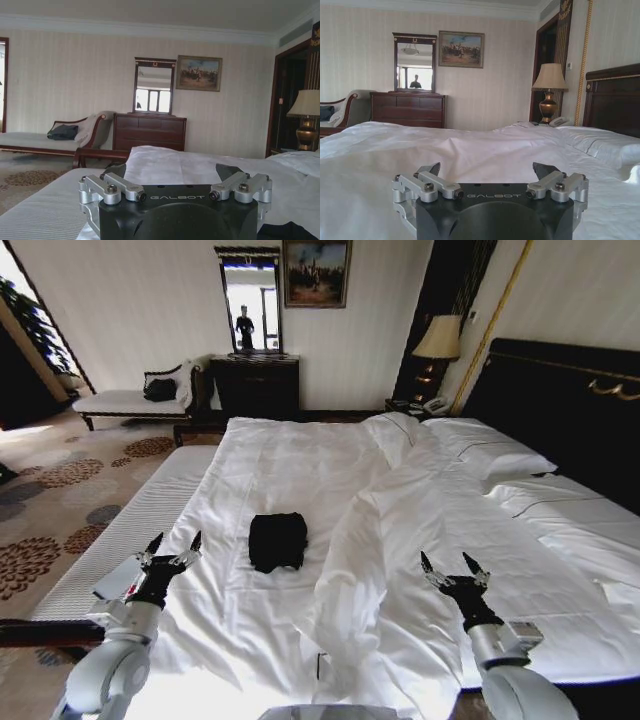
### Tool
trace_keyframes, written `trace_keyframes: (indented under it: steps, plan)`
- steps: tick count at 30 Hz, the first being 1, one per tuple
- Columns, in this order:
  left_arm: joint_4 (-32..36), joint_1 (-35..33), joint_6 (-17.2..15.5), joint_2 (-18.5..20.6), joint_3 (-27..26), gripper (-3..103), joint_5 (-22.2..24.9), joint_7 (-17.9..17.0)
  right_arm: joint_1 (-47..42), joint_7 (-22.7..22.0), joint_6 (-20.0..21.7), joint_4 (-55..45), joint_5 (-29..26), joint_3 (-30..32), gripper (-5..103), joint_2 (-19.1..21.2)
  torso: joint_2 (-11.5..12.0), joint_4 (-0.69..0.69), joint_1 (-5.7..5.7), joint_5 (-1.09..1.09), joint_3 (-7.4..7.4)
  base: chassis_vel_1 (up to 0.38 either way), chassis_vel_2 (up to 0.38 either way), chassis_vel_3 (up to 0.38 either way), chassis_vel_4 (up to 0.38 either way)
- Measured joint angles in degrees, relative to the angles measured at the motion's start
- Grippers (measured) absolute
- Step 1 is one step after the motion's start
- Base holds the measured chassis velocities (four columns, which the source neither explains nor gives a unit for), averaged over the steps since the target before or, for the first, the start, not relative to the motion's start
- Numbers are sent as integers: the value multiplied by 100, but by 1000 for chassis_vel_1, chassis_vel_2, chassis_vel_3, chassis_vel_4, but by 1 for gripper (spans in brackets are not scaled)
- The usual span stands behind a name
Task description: Fold the clothes on the bed.
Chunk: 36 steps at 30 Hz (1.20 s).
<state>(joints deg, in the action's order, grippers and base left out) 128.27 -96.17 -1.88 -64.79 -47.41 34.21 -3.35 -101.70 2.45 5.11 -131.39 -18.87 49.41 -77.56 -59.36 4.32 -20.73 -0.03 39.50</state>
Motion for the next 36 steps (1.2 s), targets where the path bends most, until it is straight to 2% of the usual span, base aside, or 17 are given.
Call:
trace_keyframes:
  steps: [14, 19, 20, 22, 23, 24, 26, 28, 29, 31, 32, 34, 35, 36]
  plan:
    - [25, -22, 1, -5, -31, 100, 13, -5, 1, -33, 45, -72, 22, -39, 100, -22, -1, 1, 1, 1, 0, 88, 64, -71, -68]
    - [29, -58, 14, -25, -43, 100, 10, -5, -128, -274, 351, -532, -119, -46, 100, -47, 0, 2, 1, 2, 0, 0, 0, 0, 0]
    - [28, -82, 27, -38, -46, 100, -4, -5, -233, -526, 836, -959, -781, -76, 100, -45, -1, 2, 1, -2, 0, 0, 0, 0, 0]
    - [25, -115, 41, -53, -46, 100, -31, -4, -255, -959, 1586, -1156, -1761, -2, 100, -4, -1, 2, 1, -1, 0, 0, 0, 0, 0]
    - [25, -115, 41, -53, -46, 100, -31, -4, -255, -959, 1586, -1156, -1761, -2, 100, -4, -1, 2, 1, -1, 0, 0, 0, 0, 0]
    - [26, -131, 46, -65, -43, 100, -54, -4, -220, -1233, 2026, -1197, -2383, 163, 100, 78, -1, 1, 1, -1, 0, 0, 0, 0, 0]
    - [39, -137, 46, -72, -33, 100, -74, -5, -195, -1408, 2324, -1219, -2729, 317, 100, 250, -1, 0, 2, -1, -1, 0, 0, 0, 0]
    - [43, -138, 46, -72, -32, 100, -74, -4, -212, -1436, 2396, -1219, -2800, 308, 100, 337, -1, 1, 2, 0, -1, 0, 0, 0, 0]
    - [50, -138, 46, -61, -32, 100, -72, -4, -272, -1393, 2447, -1219, -2878, 226, 100, 552, -1, 2, 1, 2, 0, 0, 0, 0, 0]
    - [81, -126, 41, -47, -35, 100, -69, -6, -243, -1106, 2379, -1219, -2862, 165, 100, 951, -1, 3, 1, 2, 0, 0, 0, 0, 0]
    - [81, -126, 41, -47, -35, 100, -69, -6, -243, -1106, 2379, -1219, -2862, 165, 100, 951, -1, 3, 1, 2, 0, 0, 0, 0, 0]
    - [106, -126, 31, -55, -44, 100, -72, -11, -96, -890, 2296, -1217, -2910, 168, 100, 1299, -1, -1, 1, 0, 0, 0, 0, 0, 0]
    - [108, -127, 31, -56, -46, 100, -72, -12, -85, -870, 2287, -1216, -2920, 169, 100, 1328, -1, -2, 1, 0, 0, 0, 0, 0, 0]
    - [120, -153, 29, -62, -69, 100, -73, -13, -18, -693, 2202, -1212, -3001, 169, 100, 1584, -1, -1, 1, 1, 0, 0, 0, 0, 0]
